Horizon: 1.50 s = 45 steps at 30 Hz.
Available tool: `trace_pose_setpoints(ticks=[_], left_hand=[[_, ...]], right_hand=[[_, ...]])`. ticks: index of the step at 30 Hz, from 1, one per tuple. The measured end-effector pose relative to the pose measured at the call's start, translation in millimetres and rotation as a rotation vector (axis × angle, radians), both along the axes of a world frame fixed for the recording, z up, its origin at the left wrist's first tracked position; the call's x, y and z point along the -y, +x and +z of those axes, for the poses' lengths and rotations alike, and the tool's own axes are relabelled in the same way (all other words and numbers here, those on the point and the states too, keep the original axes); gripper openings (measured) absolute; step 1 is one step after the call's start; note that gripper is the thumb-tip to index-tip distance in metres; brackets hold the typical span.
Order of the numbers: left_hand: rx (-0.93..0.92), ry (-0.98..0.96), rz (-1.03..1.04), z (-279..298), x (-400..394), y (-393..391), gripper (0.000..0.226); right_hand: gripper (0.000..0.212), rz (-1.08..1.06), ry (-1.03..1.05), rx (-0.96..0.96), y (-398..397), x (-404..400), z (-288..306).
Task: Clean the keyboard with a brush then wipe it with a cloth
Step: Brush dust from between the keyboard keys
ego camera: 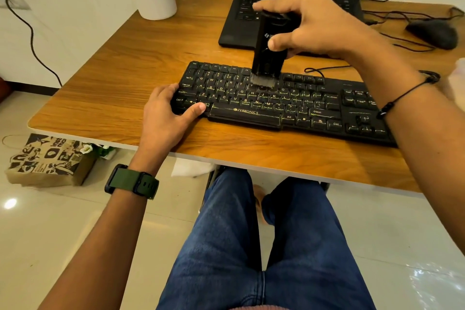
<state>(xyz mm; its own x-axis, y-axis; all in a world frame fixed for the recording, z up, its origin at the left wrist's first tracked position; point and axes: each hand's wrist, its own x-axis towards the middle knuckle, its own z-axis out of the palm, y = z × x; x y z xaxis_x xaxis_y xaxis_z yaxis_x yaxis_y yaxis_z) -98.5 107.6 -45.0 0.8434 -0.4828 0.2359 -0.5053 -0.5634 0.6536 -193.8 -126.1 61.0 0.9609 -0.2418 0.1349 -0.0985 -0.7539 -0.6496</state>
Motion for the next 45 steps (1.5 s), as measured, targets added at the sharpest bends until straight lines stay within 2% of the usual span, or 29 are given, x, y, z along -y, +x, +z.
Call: trace_pose_setpoints(ticks=[7,17,21,27,33,36,40,45], left_hand=[[-0.005,-0.007,-0.005,2,0,-1,0.066],[0.001,-0.007,0.000,1,0,-1,0.066],[-0.007,-0.005,0.000,2,0,-1,0.067],[-0.007,0.006,0.001,2,0,-2,0.068],[-0.010,0.018,0.003,1,0,-1,0.069],[-0.010,0.014,0.001,1,-1,-1,0.069],[-0.019,0.017,-0.002,3,-1,-2,0.069],[-0.002,0.021,-0.002,3,-1,-3,0.068]], right_hand=[[0.063,0.072,-0.021,0.001,23,-21,-7],[0.063,0.000,-0.013,-0.033,-22,10,1],[0.064,0.028,-0.030,0.030,-6,1,5],[0.064,0.100,-0.036,-0.007,14,-15,-7],[0.063,0.029,-0.053,-0.087,-20,14,-5],[0.062,0.004,-0.030,-0.064,-28,18,6],[0.061,0.027,-0.059,0.012,-10,6,11],[0.063,0.074,-0.077,-0.058,3,-2,0]])
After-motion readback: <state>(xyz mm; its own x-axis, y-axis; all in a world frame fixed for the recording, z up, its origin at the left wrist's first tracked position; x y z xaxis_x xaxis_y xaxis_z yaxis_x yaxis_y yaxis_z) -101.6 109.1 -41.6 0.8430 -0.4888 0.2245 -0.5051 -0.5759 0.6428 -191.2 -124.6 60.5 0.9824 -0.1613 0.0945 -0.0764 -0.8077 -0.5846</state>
